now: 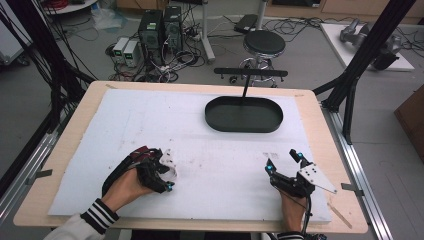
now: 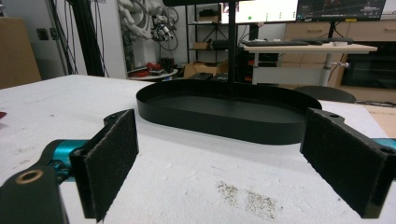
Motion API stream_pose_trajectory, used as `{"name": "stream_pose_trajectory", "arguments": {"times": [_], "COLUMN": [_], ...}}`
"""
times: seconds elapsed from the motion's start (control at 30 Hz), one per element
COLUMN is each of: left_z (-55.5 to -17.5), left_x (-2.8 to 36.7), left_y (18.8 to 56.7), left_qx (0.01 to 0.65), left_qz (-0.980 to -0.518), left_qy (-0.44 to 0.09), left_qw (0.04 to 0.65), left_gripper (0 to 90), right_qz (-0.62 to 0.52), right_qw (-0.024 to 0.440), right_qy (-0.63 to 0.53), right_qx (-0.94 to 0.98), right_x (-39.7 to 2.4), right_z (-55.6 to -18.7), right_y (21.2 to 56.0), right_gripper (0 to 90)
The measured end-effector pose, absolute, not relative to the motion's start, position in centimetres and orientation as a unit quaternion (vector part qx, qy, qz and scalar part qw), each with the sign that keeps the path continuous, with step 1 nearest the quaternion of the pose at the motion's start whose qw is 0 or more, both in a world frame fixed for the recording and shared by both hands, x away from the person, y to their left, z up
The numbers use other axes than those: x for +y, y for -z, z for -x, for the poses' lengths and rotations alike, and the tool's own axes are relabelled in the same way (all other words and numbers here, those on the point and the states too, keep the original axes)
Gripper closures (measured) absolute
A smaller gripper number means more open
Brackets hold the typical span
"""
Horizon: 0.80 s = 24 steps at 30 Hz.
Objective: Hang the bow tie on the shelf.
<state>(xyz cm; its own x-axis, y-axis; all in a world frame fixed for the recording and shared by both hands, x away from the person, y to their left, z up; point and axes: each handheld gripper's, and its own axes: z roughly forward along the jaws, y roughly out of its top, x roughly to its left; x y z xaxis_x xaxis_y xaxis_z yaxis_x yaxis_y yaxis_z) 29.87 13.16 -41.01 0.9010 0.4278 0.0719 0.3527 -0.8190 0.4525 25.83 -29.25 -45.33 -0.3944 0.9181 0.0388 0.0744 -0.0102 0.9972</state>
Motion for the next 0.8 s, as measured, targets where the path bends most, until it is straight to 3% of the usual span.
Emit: {"name": "stream_pose_trajectory", "arguments": {"times": [0.4, 0.8], "left_z": [-30.01, -30.15], "left_x": [12.86, 12.70], "left_y": [41.15, 41.14], "left_qx": [0.207, 0.210], "left_qz": [-0.954, -0.956], "left_qy": [-0.071, -0.065], "left_qw": [0.203, 0.193], "left_gripper": [60.3, 84.9], "right_qz": [-0.411, -0.412], "right_qw": [0.366, 0.366], "right_qy": [-0.580, -0.581], "right_qx": [0.600, 0.599], "right_x": [-29.29, -29.31], "right_z": [-25.86, -25.86], "right_y": [45.34, 45.35], "right_gripper": [10.5, 10.5]}}
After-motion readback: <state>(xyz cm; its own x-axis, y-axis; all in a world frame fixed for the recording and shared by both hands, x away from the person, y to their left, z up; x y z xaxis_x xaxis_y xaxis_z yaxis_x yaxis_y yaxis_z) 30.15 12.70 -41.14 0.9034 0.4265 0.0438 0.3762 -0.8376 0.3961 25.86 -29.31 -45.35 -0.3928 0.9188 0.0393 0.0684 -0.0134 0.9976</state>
